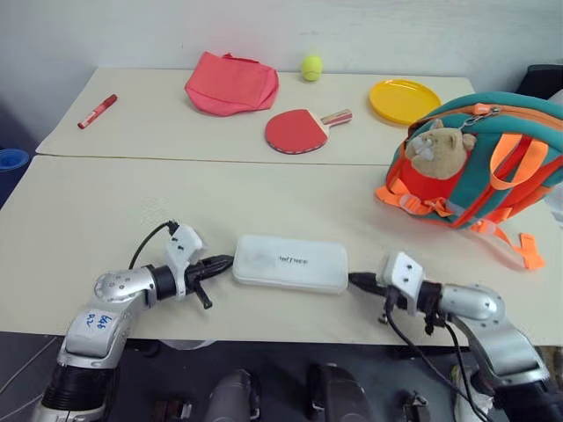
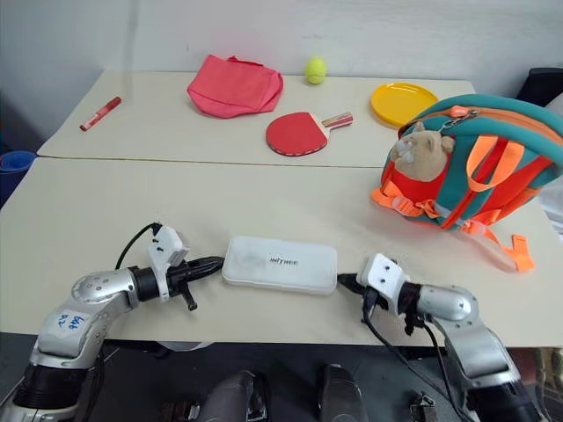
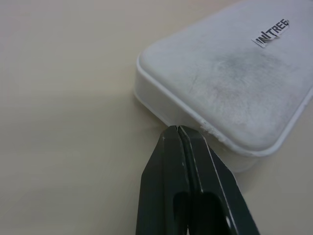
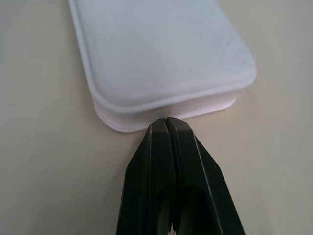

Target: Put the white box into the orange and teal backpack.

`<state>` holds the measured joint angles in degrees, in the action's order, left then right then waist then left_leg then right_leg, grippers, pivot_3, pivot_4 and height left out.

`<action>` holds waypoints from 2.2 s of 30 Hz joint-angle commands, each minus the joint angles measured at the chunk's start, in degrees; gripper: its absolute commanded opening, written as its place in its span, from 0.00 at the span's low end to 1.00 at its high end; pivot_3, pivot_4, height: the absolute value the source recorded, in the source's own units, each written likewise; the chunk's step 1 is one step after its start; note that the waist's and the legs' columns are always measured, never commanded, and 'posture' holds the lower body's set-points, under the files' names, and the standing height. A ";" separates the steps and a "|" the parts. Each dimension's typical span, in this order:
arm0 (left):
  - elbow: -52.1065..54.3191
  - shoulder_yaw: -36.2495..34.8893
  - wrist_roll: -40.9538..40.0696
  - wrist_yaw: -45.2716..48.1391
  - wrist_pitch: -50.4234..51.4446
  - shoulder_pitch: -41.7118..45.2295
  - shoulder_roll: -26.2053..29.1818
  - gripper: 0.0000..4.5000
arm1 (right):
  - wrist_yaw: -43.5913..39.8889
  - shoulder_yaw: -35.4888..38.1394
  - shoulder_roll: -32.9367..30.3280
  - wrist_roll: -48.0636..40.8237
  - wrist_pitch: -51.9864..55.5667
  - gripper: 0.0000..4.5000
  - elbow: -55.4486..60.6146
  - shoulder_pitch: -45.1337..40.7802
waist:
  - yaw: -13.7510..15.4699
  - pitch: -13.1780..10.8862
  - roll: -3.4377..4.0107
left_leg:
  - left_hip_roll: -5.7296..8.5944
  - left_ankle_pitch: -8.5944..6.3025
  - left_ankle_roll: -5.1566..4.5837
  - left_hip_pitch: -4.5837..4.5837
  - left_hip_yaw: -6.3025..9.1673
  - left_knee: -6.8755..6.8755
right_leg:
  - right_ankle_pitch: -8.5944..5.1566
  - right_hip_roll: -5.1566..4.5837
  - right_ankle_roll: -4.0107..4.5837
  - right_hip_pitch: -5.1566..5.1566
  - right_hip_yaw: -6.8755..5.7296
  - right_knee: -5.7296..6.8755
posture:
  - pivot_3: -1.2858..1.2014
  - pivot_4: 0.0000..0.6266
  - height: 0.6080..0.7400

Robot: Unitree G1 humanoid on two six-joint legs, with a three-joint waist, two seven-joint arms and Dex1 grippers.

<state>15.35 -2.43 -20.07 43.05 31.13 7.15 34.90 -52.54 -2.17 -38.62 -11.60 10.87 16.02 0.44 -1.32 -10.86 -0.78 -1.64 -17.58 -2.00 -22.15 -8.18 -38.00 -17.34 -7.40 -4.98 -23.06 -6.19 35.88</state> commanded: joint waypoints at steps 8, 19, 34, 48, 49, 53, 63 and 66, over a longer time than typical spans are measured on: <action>5.06 -3.98 -11.28 5.27 10.13 -2.83 3.25 0.27 | 3.34 6.42 -3.95 1.37 -1.00 0.00 3.10 7.40 | 0.10 0.00 -0.01 | 0.00 -0.03 0.03 0.00 0.00 -0.01 | 0.00 0.01 0.00 0.00 0.00 0.00 | 0.52 0.24 1.00; -13.36 -6.81 -31.36 9.99 51.50 12.82 13.34 0.96 | 2.59 10.70 -6.89 1.82 -4.26 0.00 -0.59 9.50 | 1.52 0.02 -0.04 | 0.05 -0.01 0.02 0.00 0.06 -0.10 | 0.00 0.00 0.00 0.05 -0.03 0.02 | 0.52 0.24 1.00; -32.70 5.19 -21.06 0.77 56.84 32.16 -2.53 0.99 | 0.36 4.10 -5.70 3.08 -5.85 0.00 -4.61 2.38 | 2.24 0.08 -0.12 | 0.10 0.03 0.00 0.40 0.05 -0.20 | 0.01 0.02 -0.02 0.50 0.00 0.06 | 0.52 0.24 1.00; -34.52 3.60 -19.95 -2.48 58.34 34.67 -12.05 0.99 | -2.88 -2.88 -2.79 3.39 -4.87 0.00 -10.90 -6.66 | 2.77 0.24 -0.26 | 0.10 -0.05 0.13 0.68 0.01 -0.14 | 0.01 -0.04 -0.01 0.72 0.07 0.03 | 0.52 0.24 1.00; -34.85 2.40 -20.05 -2.92 58.95 34.92 -12.98 0.99 | -3.22 -3.11 -2.88 3.59 -4.91 0.00 -11.02 -6.73 | 2.78 0.25 -0.29 | 0.11 -0.05 0.13 0.69 0.01 -0.15 | 0.01 -0.05 -0.01 0.73 0.07 0.03 | 0.52 0.24 1.00; -32.41 1.71 -21.66 -3.34 61.32 33.97 -13.95 0.95 | -3.48 -3.46 -2.74 3.67 -6.06 0.00 -11.43 -6.90 | 2.51 0.28 -0.34 | 0.09 -0.03 0.09 0.68 0.01 -0.13 | 0.01 -0.02 -0.01 0.72 0.06 0.02 | 0.52 0.24 1.00; -30.11 1.57 -28.66 -1.29 61.37 33.31 -9.66 0.37 | -3.47 0.64 -4.00 0.96 -7.22 0.00 -9.32 -2.51 | 2.63 0.27 -0.36 | 0.05 -0.09 0.20 0.63 0.01 -0.07 | 0.00 0.01 -0.01 0.65 0.06 -0.04 | 0.52 0.24 1.00; -25.11 0.31 -31.57 2.30 60.73 31.73 -6.34 0.29 | -0.80 6.99 -2.98 -3.39 -5.84 0.00 -5.30 3.21 | 2.46 0.25 -0.37 | 0.03 -0.09 0.20 0.56 0.00 -0.05 | 0.00 0.03 -0.01 0.58 0.07 -0.05 | 0.52 0.24 1.00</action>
<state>-13.38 -0.93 -49.66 43.36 92.34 39.44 26.98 -54.57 1.06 -41.87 -12.38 3.92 8.65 1.50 1.15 -10.60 -1.14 -1.62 -17.67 -1.79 -21.60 -8.18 -38.02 -17.34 -7.35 -4.98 -22.51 -6.11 35.82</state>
